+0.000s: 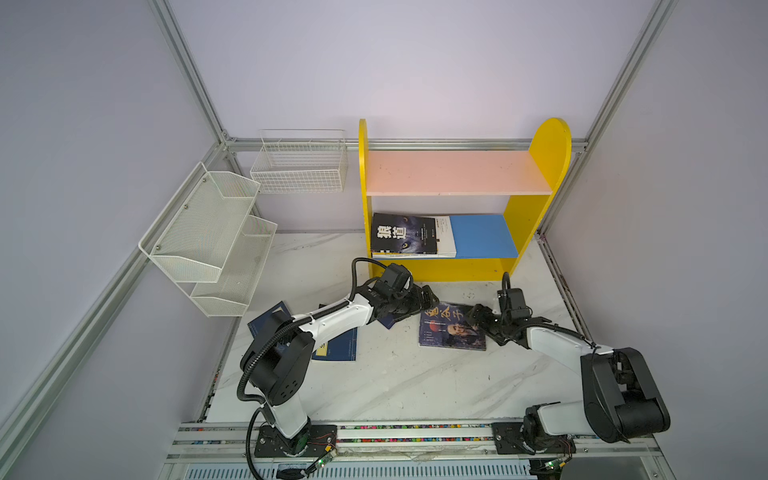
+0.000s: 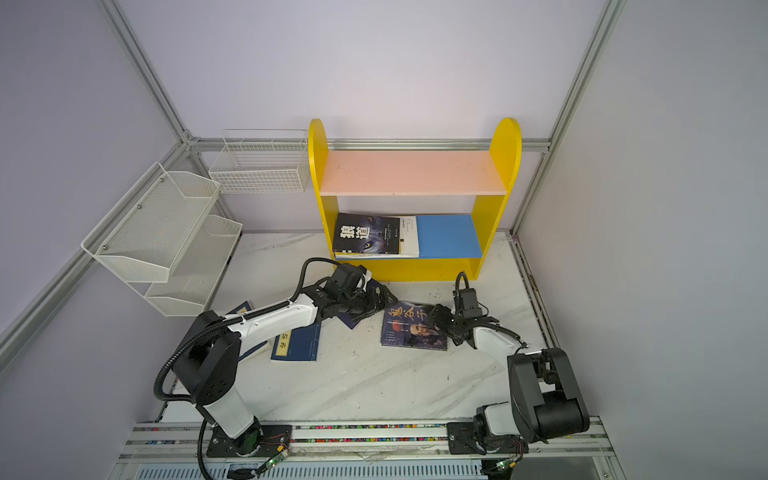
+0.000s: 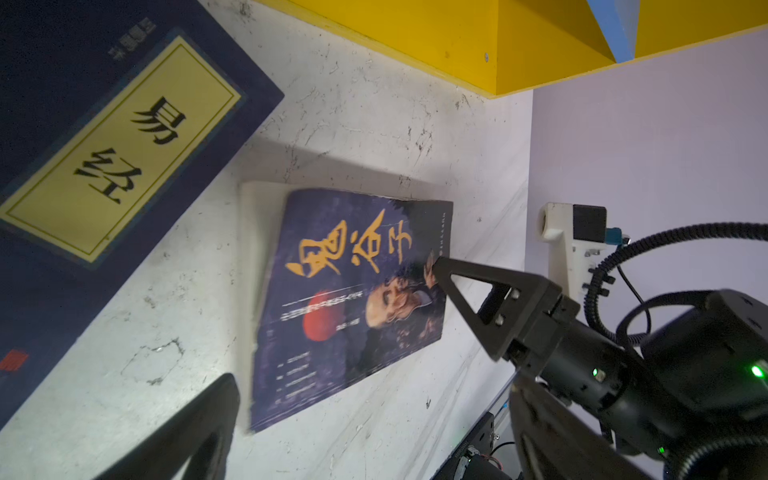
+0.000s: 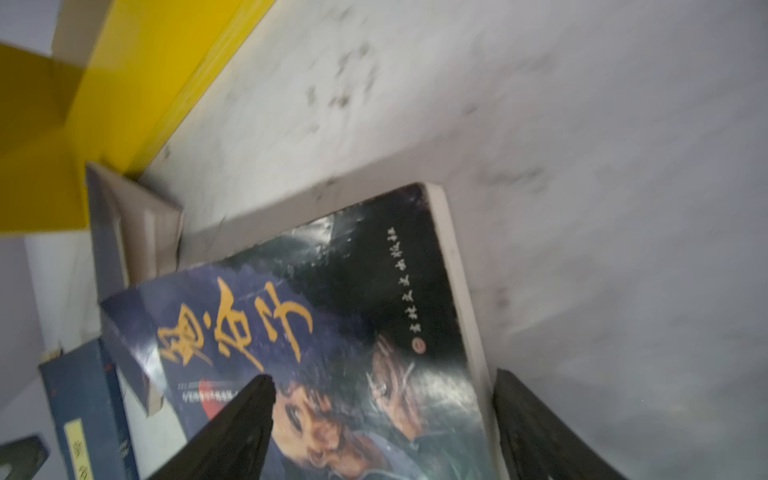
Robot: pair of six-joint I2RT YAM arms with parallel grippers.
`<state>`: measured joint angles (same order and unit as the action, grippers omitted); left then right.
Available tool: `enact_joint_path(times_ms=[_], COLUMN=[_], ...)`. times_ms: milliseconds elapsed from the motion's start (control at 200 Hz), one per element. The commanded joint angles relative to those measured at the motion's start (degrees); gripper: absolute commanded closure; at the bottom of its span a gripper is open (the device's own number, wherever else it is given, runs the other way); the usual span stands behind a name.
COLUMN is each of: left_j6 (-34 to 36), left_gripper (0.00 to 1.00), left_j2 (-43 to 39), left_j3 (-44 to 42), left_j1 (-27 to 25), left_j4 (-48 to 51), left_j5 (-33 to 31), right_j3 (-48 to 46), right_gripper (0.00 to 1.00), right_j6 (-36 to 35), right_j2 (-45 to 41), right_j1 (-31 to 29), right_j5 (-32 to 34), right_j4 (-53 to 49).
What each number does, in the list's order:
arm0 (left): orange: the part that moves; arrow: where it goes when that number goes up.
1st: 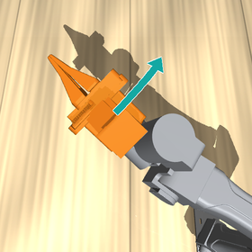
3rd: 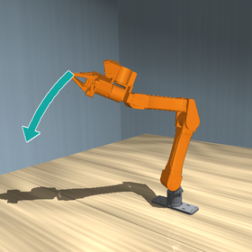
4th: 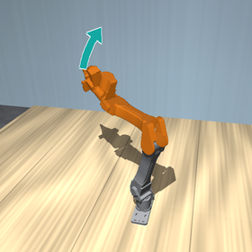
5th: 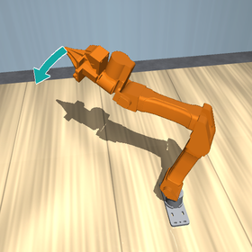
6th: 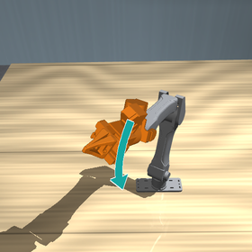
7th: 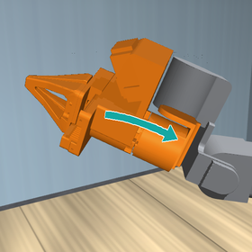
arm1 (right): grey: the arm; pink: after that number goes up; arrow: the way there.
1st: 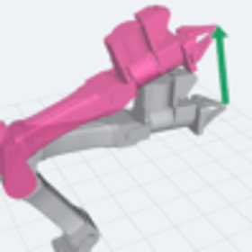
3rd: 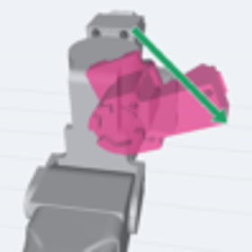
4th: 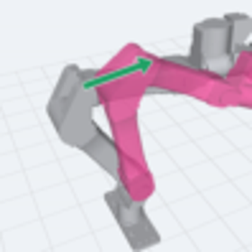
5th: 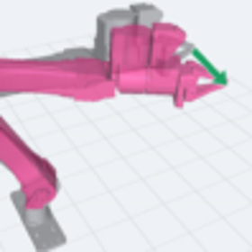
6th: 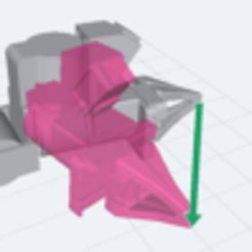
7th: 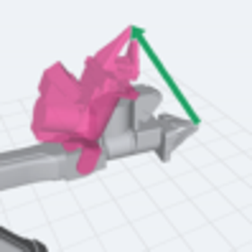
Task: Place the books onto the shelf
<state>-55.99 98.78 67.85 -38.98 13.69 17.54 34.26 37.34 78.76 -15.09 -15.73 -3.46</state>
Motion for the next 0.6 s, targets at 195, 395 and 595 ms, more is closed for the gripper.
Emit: enact_joint_path(times_ms=[195, 395, 595], left_j6=[1.0, 5.7, 7.1], left_gripper=[0.01, 0.01, 0.02], left_j2=[-0.7, -1.6, 1.1], left_j3=[-4.4, -4.6, -4.6], left_j1=[1.4, 2.1, 2.3], left_j4=[1.6, 5.6, 6.6], left_j5=[-3.9, -9.4, -11.0], right_j3=[5.7, 3.8, 1.6], right_gripper=[0.16, 0.25, 0.25], right_j6=[1.6, 6.0, 8.0], right_j2=[-0.4, 2.6, 1.5], right_j1=[-2.4, -5.4, -9.7], right_j5=[8.1, 4.9, 7.7], right_j4=[-4.0, -1.4, -2.6])
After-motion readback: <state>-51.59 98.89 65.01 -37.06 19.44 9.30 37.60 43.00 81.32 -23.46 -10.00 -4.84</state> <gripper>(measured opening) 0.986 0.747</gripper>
